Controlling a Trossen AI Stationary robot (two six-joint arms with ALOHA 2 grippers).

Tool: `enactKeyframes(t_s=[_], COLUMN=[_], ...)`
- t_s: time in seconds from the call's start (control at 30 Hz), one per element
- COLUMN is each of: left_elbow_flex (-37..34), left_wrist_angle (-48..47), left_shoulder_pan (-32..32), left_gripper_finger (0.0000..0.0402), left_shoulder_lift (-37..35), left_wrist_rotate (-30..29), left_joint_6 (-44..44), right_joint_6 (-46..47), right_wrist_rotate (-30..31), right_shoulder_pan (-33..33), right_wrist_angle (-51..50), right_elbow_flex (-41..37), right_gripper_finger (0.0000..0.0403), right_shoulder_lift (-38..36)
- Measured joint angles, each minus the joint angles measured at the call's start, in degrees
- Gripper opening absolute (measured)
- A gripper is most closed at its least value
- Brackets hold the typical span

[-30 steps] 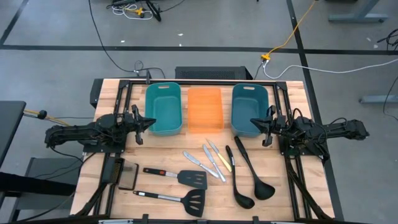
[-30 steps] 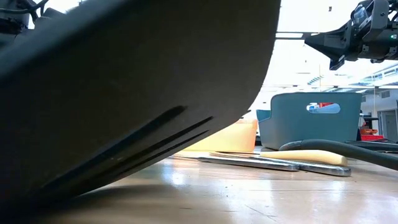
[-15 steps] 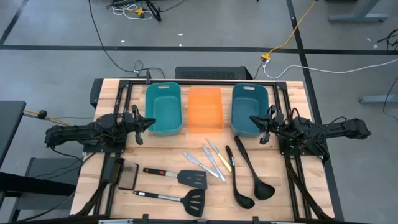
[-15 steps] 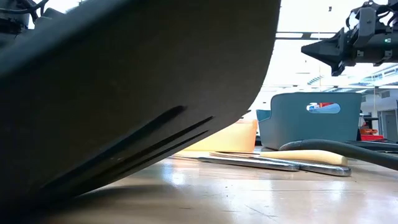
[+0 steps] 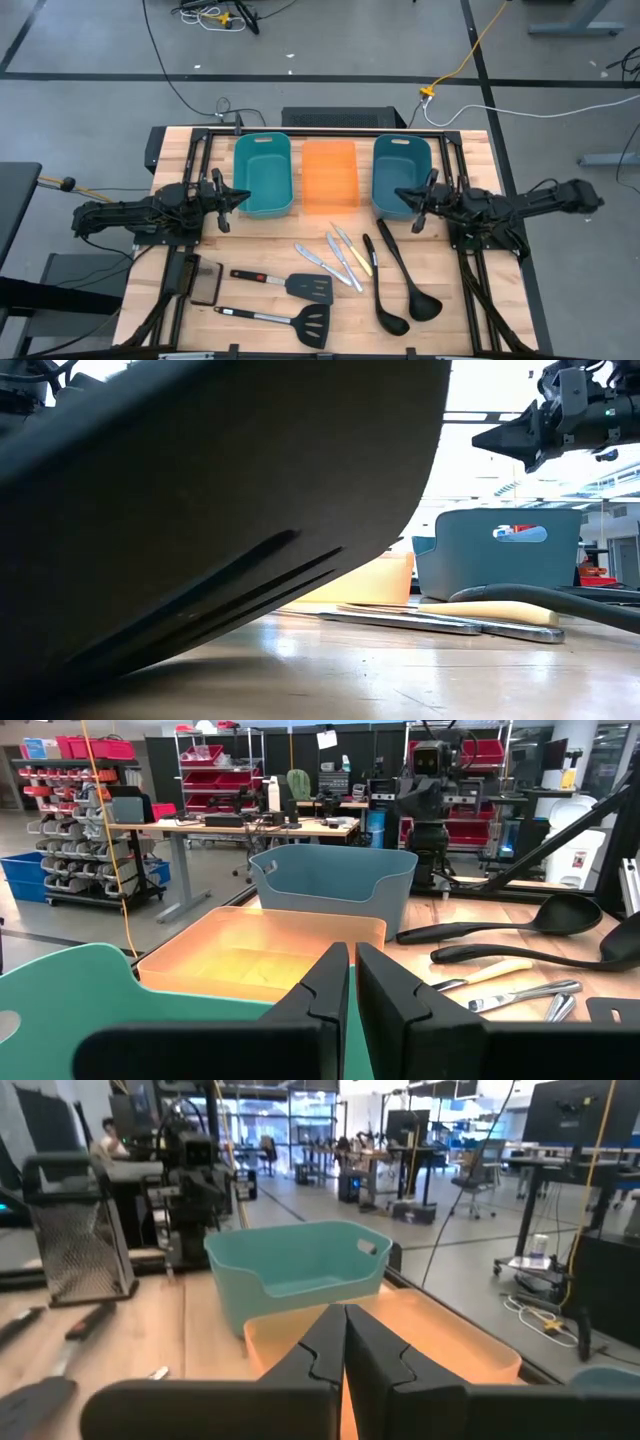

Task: Pick & Place Kitchen Items
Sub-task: Put the gray spatula into the green bin

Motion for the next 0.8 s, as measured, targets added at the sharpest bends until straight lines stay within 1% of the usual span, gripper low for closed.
enactKeyframes(t_s=[0.1,0.23,0.3,0.43,0.57,0.7,0.8], left_elbow_flex=[0.0,0.0,0.0,2.0,7.0,15.3,23.3], left_wrist_angle=[0.0,1.0,3.5,3.7,3.7,3.0,-2.7], left_shoulder_pan=[0.0,-0.4,-1.3,-4.0,-7.1,-9.4,-10.5], left_gripper_finger=[0.0028,0.0028,0.0028,0.0028,0.0037,0.0065,0.0094], left_shoulder_lift=[0.0,0.0,0.0,0.8,4.8,11.2,17.6], left_wrist_rotate=[0.6,4.7,4.9,3.8,1.4,-1.2,-5.0], left_joint_6=[-0.3,-0.6,-0.3,0.3,1.7,3.1,3.2], right_joint_6=[0.2,0.4,0.3,-0.6,-0.7,-0.7,-0.3], right_wrist_rotate=[1.8,2.3,1.7,-0.2,-1.7,-1.7,-1.7], right_shoulder_pan=[0.6,1.3,1.5,1.9,1.9,1.9,1.9], right_wrist_angle=[0.1,0.1,0.1,0.1,0.5,1.4,1.3], right_elbow_flex=[0.0,0.0,0.0,0.0,0.0,0.0,0.0], right_gripper_finger=[0.0011,0.0011,0.0011,0.0011,0.0011,0.0011,0.0011], right_shoulder_lift=[0.9,1.0,1.0,1.0,1.0,1.0,1.0])
